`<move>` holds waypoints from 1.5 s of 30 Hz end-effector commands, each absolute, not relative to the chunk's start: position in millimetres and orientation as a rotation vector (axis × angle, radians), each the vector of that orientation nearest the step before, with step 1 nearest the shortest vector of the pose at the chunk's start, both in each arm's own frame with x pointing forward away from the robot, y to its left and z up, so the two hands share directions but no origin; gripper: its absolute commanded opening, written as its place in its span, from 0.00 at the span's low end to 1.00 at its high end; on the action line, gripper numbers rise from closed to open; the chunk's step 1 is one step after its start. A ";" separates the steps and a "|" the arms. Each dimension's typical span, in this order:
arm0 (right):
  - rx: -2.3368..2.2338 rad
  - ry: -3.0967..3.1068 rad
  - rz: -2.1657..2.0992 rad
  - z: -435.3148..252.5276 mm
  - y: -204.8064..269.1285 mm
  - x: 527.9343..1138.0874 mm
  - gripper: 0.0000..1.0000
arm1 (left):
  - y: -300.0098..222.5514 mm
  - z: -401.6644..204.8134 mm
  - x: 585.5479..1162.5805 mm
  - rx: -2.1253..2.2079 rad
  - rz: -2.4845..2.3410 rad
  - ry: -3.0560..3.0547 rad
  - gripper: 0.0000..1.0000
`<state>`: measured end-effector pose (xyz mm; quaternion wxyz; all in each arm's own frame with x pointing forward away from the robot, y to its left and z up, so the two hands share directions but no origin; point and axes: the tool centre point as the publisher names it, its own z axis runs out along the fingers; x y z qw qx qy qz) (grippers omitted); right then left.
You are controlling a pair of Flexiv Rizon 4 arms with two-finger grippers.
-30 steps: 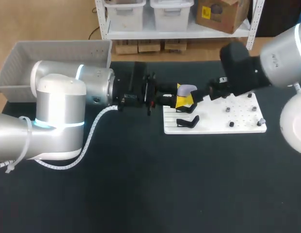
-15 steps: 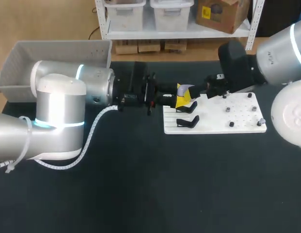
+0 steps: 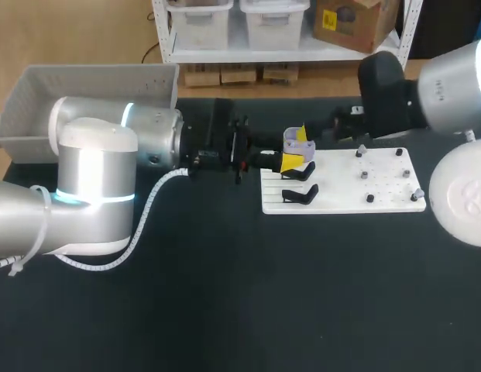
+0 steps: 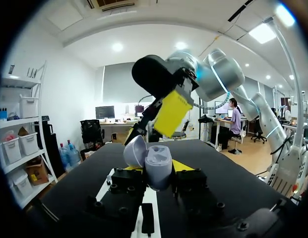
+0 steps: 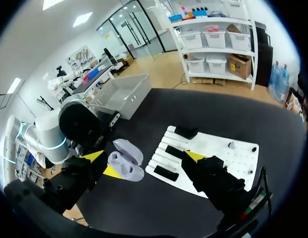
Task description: Pick up each earbud case from the left stands, insert the matching earbuds, close the lid, and place the case in the box.
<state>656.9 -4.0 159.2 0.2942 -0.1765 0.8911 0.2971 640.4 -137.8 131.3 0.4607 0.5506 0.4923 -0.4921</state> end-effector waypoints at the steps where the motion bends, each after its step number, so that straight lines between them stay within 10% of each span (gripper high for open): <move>1: -0.457 2.366 0.617 169.5 -14.4 641.5 1.00 | -137.5 130.6 639.1 1.350 -1.207 1.210 0.00; 45: -0.479 2.764 0.003 77.9 -169.0 629.9 1.00 | -137.5 130.6 639.1 1.350 -1.207 1.210 0.00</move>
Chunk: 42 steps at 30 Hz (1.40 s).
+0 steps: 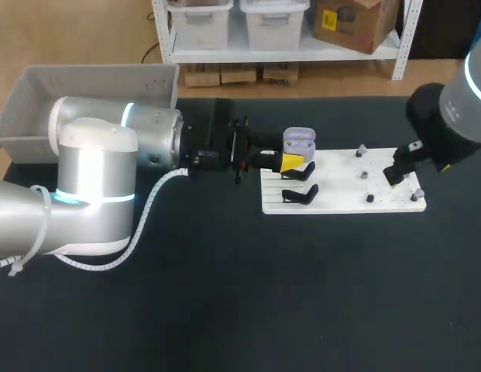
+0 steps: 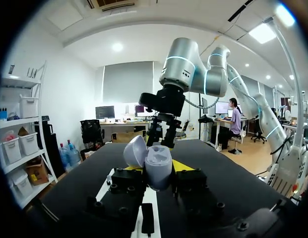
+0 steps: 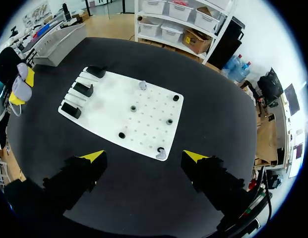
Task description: Pick up each earbud case from the left stands, insert the matching earbuds, close the lid, and place the case in the box.
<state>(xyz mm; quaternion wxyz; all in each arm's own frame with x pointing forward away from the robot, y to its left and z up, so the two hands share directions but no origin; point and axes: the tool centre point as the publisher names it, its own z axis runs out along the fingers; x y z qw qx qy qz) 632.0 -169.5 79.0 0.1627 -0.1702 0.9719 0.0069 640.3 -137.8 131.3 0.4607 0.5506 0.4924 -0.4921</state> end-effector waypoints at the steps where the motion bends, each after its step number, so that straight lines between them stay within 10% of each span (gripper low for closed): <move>1: -0.479 2.764 0.003 77.9 -169.0 629.9 1.00 | -137.5 130.6 639.1 1.350 -1.207 1.210 0.00; 27: -0.518 2.861 -0.078 43.6 -179.1 632.4 1.00 | -137.5 130.6 639.1 1.350 -1.207 1.210 0.00; 32: -0.531 2.879 -0.090 36.7 -183.8 632.5 0.61 | -137.5 130.6 639.1 1.350 -1.207 1.210 0.00; 42: -0.547 2.895 -0.111 26.5 -191.4 633.6 0.52 | -137.5 130.6 639.1 1.350 -1.207 1.210 0.00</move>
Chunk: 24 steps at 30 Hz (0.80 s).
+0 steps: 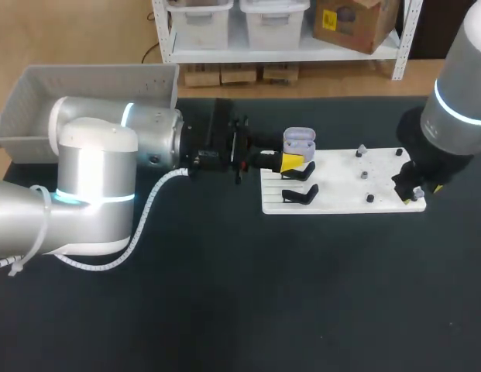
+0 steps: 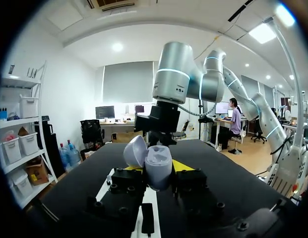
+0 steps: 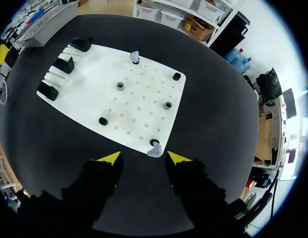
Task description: Pick up each earbud case from the left stands, insert the matching earbuds, close the lid, and place the case in the box.
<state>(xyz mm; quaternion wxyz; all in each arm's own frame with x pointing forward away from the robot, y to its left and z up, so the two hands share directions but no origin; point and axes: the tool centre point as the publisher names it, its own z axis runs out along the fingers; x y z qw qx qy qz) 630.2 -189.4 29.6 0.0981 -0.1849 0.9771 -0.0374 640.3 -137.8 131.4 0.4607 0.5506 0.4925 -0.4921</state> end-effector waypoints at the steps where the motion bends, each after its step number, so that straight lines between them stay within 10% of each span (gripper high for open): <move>1: -0.546 2.896 -0.112 26.2 -192.5 634.2 0.51 | -137.5 130.6 639.1 1.350 -1.207 1.210 0.00; 24: -0.541 2.915 -0.154 12.0 -198.3 642.9 0.42 | -137.5 130.6 639.1 1.350 -1.207 1.210 0.00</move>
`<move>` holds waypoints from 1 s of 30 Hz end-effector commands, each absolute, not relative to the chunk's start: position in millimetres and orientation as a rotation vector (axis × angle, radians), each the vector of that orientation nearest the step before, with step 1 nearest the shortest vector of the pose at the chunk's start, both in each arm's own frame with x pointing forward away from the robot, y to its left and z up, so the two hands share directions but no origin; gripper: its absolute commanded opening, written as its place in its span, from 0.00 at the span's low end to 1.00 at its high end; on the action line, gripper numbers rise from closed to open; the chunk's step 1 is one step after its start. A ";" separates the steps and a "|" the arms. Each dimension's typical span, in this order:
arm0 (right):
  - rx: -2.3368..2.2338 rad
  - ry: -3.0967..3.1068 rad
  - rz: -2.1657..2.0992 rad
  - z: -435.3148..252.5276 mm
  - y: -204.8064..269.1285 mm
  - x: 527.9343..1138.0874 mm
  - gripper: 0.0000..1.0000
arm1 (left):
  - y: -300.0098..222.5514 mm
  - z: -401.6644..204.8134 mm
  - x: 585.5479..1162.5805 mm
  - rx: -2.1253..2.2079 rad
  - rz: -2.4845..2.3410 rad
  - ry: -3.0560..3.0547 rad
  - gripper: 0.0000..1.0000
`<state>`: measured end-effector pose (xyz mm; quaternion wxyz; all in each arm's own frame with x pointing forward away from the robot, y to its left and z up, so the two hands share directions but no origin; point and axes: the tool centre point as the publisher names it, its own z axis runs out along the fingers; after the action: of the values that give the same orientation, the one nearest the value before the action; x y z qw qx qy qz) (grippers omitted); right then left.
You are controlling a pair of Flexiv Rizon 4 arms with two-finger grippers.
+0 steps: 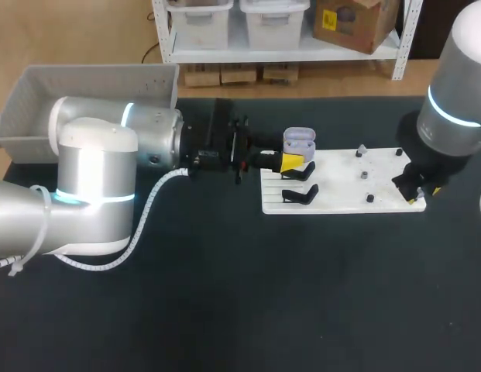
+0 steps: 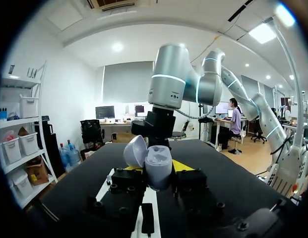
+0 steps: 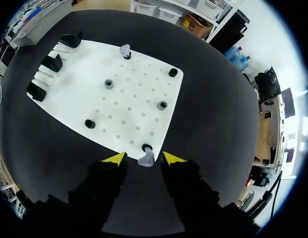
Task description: Pick up each earbud case from the left stands, insert the matching earbuds, close the lid, and place the case in the box.
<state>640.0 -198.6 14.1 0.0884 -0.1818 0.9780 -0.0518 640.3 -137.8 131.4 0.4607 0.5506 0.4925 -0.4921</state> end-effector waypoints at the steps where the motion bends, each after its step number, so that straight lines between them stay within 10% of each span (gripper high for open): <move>1: -0.541 2.916 -0.154 11.8 -198.5 643.2 0.41 | -137.5 130.6 639.1 1.350 -1.207 1.210 0.00; 20: -0.539 2.917 -0.158 10.5 -198.8 642.8 0.00 | -137.5 130.6 639.1 1.350 -1.207 1.210 0.00; 30: -0.510 2.898 -0.180 38.2 -194.2 628.6 0.00 | -137.5 130.6 639.1 1.350 -1.207 1.210 0.00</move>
<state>642.0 -195.3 21.6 0.0903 -0.1747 0.9788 -0.0567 640.3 -137.8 131.4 0.4607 0.5505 0.4925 -0.4921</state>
